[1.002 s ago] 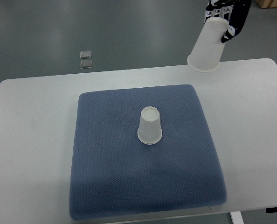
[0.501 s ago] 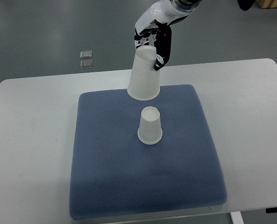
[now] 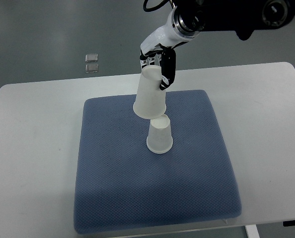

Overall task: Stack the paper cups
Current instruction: 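Lower the held cup onto the cup on the mat with the right hand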

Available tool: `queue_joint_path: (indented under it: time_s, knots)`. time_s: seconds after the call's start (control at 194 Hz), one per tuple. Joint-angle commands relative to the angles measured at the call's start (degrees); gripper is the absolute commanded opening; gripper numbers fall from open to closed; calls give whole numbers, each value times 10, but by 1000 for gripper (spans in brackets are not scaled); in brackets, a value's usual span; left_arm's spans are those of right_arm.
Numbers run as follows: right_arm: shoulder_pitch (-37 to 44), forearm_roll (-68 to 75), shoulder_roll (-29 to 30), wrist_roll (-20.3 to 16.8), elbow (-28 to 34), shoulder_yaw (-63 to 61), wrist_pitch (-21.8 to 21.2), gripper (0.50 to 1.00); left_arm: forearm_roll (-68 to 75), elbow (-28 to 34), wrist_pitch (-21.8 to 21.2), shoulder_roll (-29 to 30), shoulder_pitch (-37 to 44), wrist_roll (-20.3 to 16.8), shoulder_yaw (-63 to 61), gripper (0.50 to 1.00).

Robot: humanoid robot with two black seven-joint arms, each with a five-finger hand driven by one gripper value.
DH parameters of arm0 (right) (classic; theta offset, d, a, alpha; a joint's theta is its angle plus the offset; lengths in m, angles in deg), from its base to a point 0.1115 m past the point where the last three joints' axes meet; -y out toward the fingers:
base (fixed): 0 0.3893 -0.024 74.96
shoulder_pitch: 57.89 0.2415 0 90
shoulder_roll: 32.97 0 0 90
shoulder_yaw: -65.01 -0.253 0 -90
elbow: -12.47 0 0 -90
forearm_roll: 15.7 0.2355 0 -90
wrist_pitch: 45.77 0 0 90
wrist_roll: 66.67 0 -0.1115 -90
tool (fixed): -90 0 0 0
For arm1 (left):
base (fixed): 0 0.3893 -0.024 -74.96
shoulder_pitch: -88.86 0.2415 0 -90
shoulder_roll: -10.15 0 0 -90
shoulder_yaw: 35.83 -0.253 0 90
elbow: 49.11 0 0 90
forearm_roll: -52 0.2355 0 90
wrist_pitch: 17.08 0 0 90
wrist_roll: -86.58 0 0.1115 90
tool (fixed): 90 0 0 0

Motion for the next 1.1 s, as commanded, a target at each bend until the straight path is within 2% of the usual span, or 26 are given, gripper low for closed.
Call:
queue_joint_path:
  time_s: [0.0,1.095]
  knots:
    - [-4,0,1,0,6,2,7,660,0,0,0,0,0,0,0,1000]
    - [-52,0,5,0,22,19,53,666,0,0,-1,0,0,0,0,1000]
